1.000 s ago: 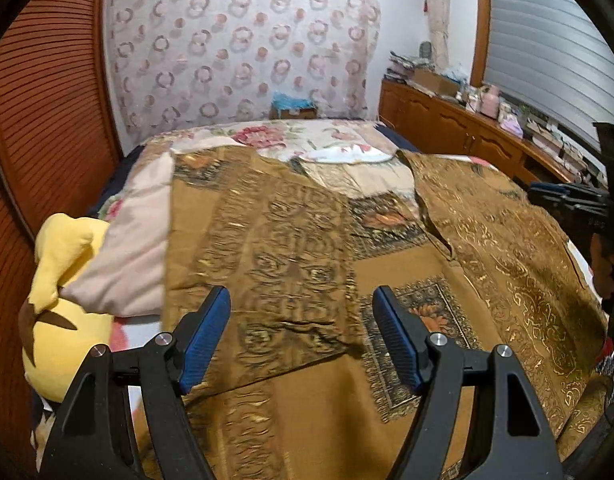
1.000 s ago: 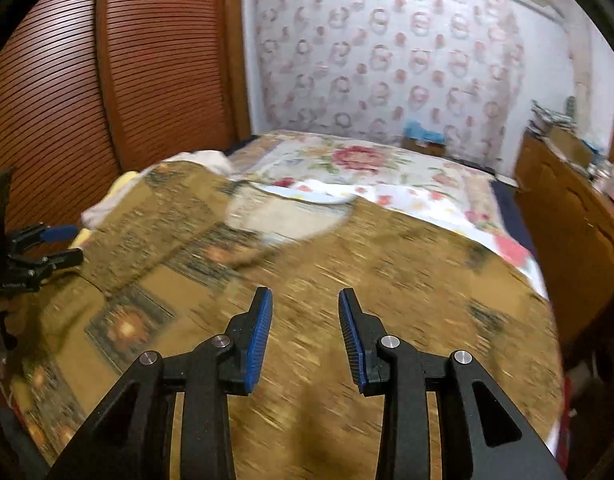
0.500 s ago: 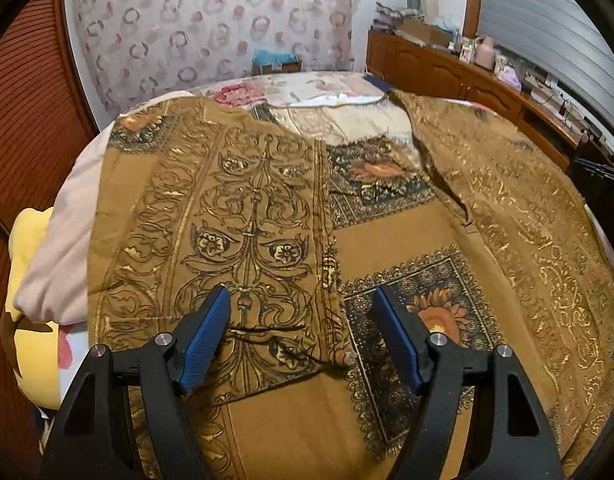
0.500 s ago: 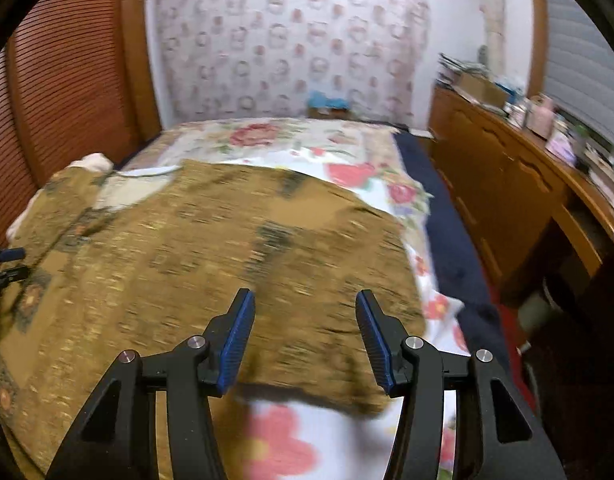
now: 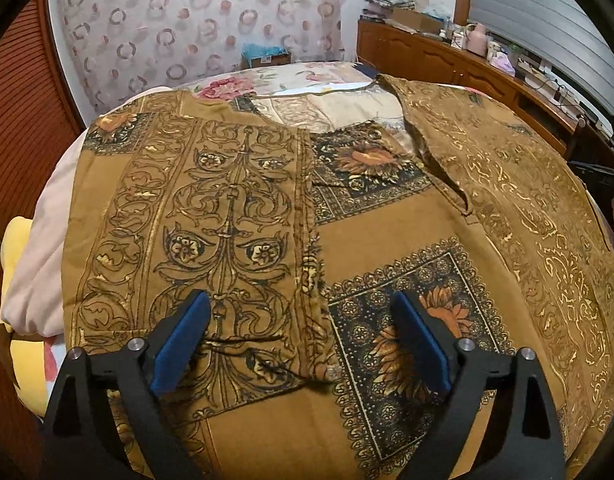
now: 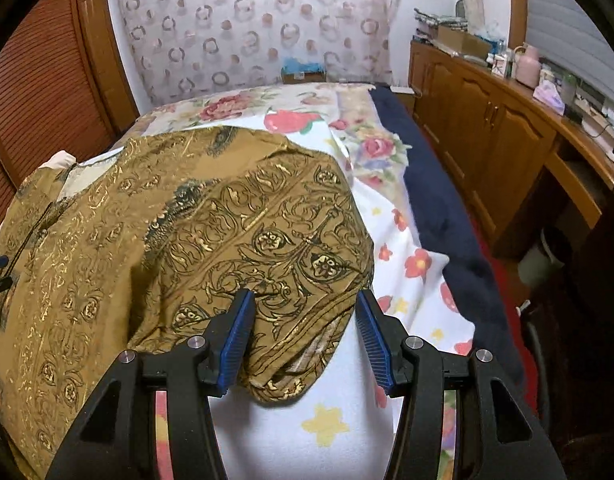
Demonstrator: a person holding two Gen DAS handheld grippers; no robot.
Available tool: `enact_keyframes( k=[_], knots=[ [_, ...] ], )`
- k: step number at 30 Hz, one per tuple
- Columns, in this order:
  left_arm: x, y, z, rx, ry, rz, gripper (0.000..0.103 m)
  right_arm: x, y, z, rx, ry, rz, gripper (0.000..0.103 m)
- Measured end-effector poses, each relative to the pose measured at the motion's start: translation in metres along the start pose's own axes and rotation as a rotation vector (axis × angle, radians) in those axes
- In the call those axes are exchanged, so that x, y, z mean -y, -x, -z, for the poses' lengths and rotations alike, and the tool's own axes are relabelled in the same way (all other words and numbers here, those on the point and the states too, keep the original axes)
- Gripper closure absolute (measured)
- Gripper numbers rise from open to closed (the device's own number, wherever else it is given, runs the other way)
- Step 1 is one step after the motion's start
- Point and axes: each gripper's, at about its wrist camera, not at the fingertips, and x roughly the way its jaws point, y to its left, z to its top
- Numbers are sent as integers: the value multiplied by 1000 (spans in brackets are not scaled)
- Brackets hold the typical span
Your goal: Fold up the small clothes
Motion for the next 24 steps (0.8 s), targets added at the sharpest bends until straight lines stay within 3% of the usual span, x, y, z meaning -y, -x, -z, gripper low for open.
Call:
enact_keyframes(
  k=[7,14,20,22,23,24],
  knots=[
    [0,0,0,0,0,0,9,41,-6,-9,-14,-33,-35,49],
    [0,0,0,0,0,0,9,50,-8,-6,-20,-64,-70,49],
    [1,-1,0,0,0,0,9,42,-6,-6,-9,5,-15,69],
    [0,-1,0,0,0,0,9,36,-4,-6,-2,51,29,80],
    [1,-1,0,0,0,0,9,34,-4,-6,-1,60,31,91],
    [0,-1,0,0,0,0,9,33,-2,-5,4,67,38,92]
  ],
)
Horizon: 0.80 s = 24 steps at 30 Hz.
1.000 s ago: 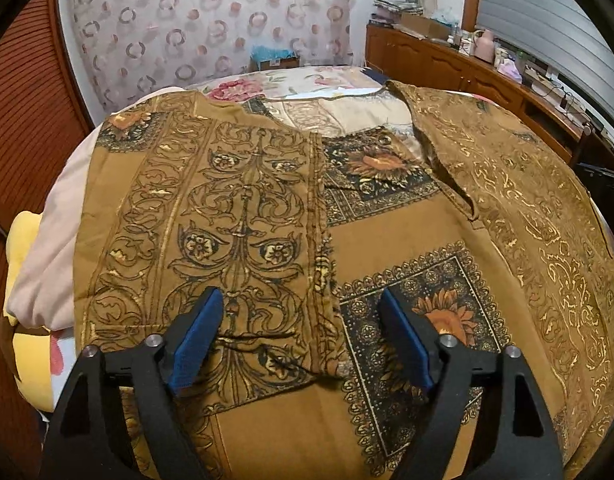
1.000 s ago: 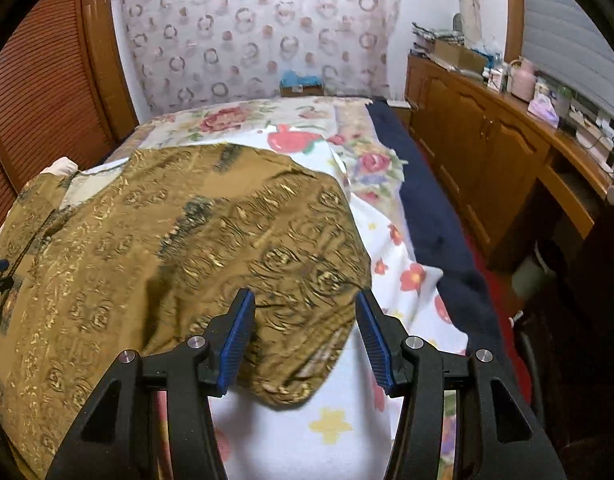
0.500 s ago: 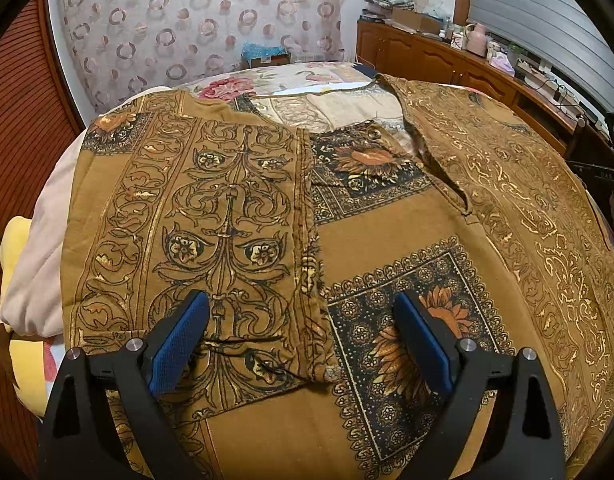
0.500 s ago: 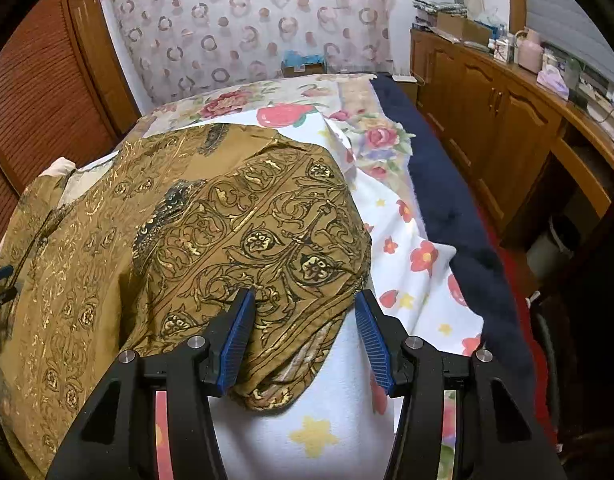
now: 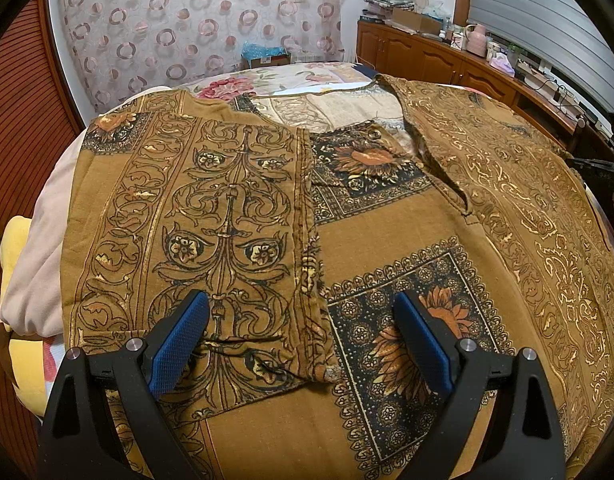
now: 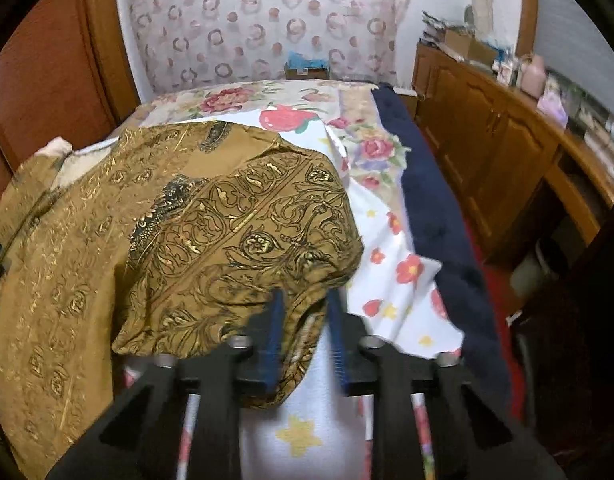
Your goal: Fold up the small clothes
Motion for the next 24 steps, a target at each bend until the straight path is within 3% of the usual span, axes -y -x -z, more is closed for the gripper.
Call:
enact_keyframes(
  k=[5,12,18,24],
  knots=[
    [0,0,0,0,0,0,9,-13,14,-3,78,46,41,95],
    [0,0,0,0,0,0,9,-53,54,-15,245,133,27,96],
    [0,0,0,1,1,0,9,-97,61,-24,277,209,-65,96],
    [0,0,0,2,1,1,9,-139,44,-17,231,235,-227,95]
  ],
)
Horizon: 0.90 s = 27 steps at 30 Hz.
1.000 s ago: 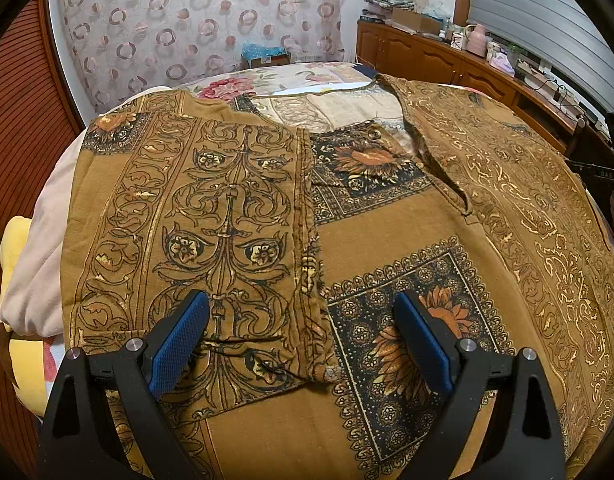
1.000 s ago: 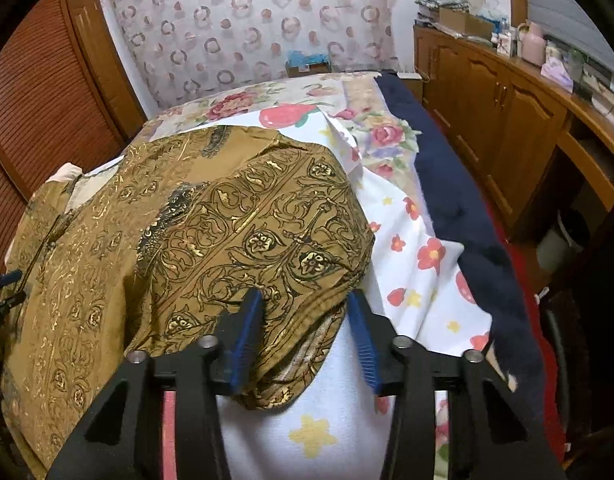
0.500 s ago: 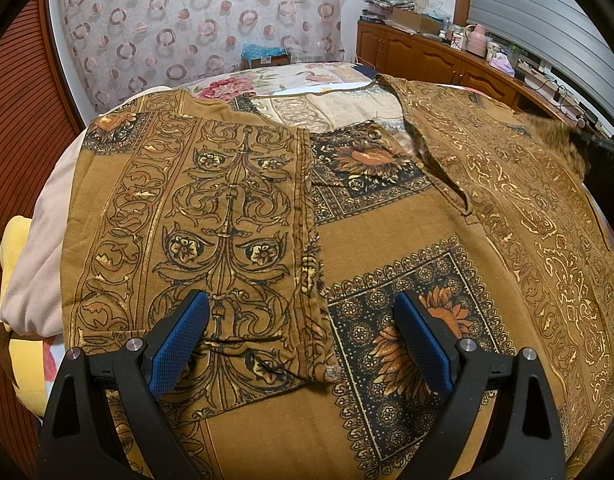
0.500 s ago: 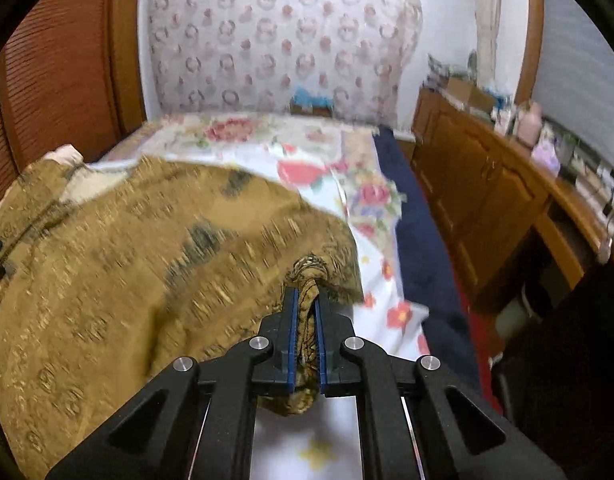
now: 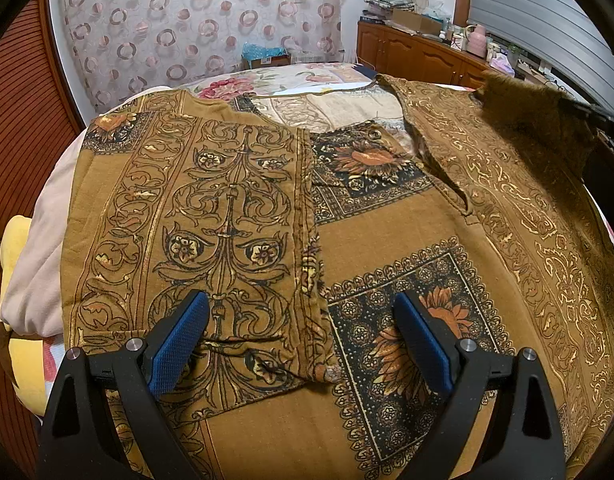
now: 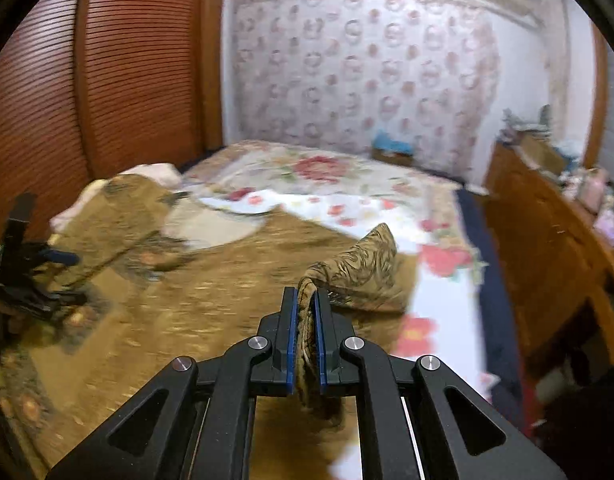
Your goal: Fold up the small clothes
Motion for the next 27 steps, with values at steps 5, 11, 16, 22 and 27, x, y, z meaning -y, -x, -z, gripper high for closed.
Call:
enact_keyframes(
  k=[5,11,16,22,27],
  knots=[
    [0,0,0,0,0,0,9,6,-9,9,-23,10,-25,65],
    [0,0,0,0,0,0,9,42,-5,10,-43,-44,28,59],
    [0,0,0,1,0,0,9,46,-31,1,-92,-79,84,59],
    [0,0,0,1,1,1,9,68,-81,-5,-195,-119,120,59],
    [0,0,0,1,1,1,9,81,-111,-21,-235,-128,111,59]
  ],
)
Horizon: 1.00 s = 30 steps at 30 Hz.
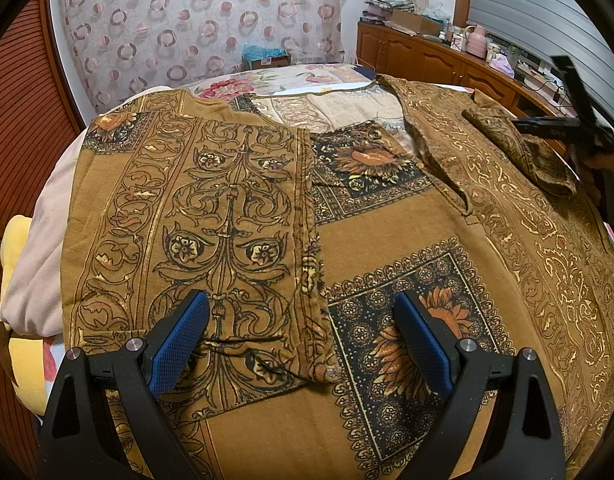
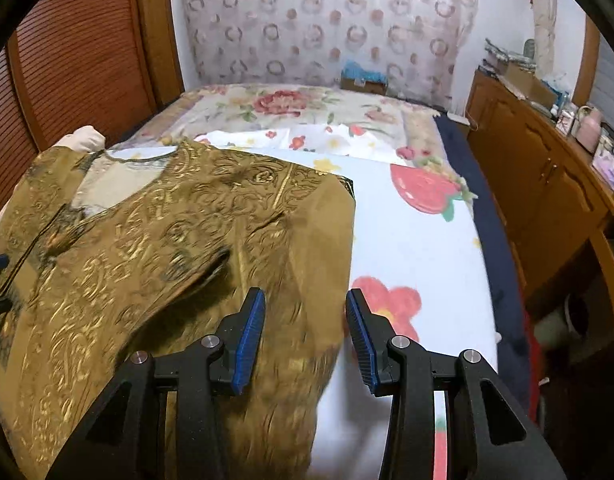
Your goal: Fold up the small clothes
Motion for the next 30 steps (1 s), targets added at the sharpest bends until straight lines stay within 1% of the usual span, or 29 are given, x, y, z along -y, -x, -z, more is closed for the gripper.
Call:
enact_keyframes(
  k=[4,8,13,14,15,16,19,21,25,30],
  knots=[
    [0,0,0,1,0,-1,9,6,-8,-14,-4,-25,-29,59],
    [0,0,0,0,0,0,9,-6,-15,-21,-5,31,-57,59],
    [0,0,0,1,0,-1,9,-19,-5,-22,16,100,-11,59],
    [0,0,0,1,0,0,9,-22,-5,-22,18,105,-8,58],
    [0,0,1,1,0,-1,9,-25,-2,-17,20,108,-9,50],
    [0,0,0,1,0,-1,9,-27,-2,-16,19,115,-5,46],
    [0,1,0,2,4,-8,9,-30,3,-11,21,158,24,42],
    [-2,3,0,17,15,-28,9,-28,1,-11,16,153,31,40],
    [-15,19,-7,66,40,-29,9,-7,-1,-14,8,94,20,40],
    [-42,41,-30,142,76,-44,9,9,-12,-23,-1,56,-35,40]
  ],
)
